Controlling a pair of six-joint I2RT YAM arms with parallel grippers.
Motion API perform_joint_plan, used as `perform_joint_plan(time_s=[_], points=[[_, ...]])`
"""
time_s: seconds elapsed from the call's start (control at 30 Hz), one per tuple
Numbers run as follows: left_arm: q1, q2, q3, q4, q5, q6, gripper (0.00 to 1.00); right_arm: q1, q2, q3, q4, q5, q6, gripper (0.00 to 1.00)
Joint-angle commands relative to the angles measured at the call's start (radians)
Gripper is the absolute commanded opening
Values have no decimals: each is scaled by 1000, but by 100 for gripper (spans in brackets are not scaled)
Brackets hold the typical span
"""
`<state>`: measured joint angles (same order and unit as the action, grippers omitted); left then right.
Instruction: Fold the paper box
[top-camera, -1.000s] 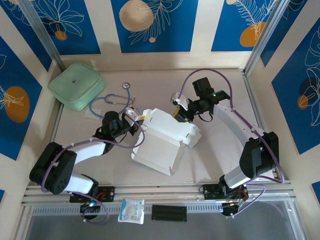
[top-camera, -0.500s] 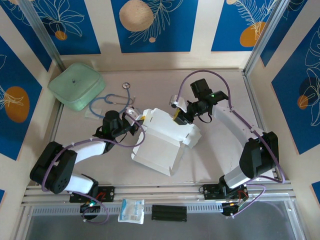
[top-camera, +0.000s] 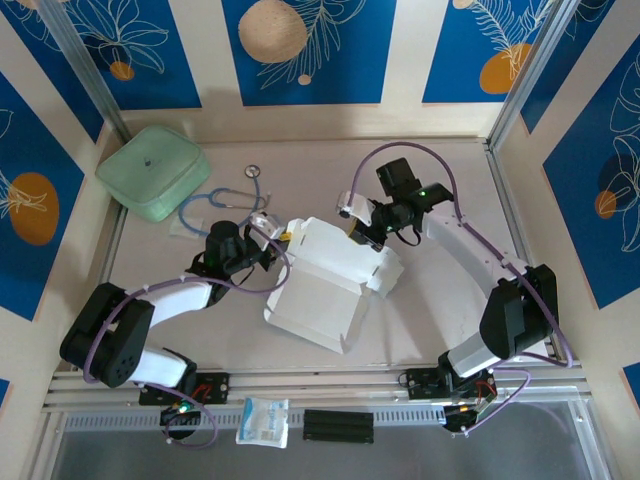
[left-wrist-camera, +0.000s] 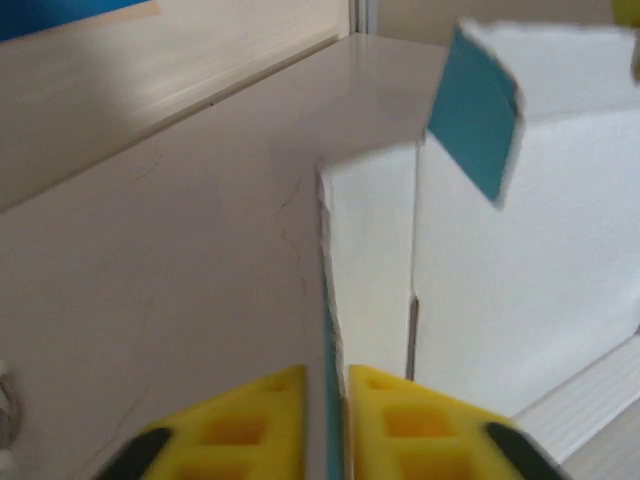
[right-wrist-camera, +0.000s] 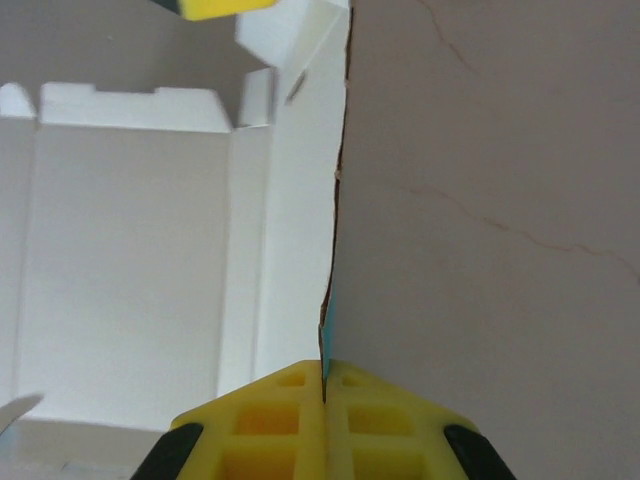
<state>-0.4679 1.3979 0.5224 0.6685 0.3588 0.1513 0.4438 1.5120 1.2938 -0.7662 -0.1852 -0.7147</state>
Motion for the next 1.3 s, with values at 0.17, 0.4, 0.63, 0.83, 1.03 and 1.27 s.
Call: perform_joint_plan(time_s=[0.17,0.4,0.63,0.83,1.03,1.27], points=[[-6,-172,87,-249,-161,-533,48,160,-42,-50,220,501,-194,0],[-2,-183,283,-749,-178,-1051,46,250,-38,-247,670,695,-404,0],[-3,-78,295,-555,-26,-1251,41,283,-29,-356,901,727,-495,0],[0,61,357,-504,-3,-1275,41,294,-45,-413,980,731,-515,0],[2,142,378,-388,63,-1303,38,295,-46,-430,946,711,-496,0],[3,94,387,-435,22,-1243,53,285,-38,-430,920,697,-468,0]])
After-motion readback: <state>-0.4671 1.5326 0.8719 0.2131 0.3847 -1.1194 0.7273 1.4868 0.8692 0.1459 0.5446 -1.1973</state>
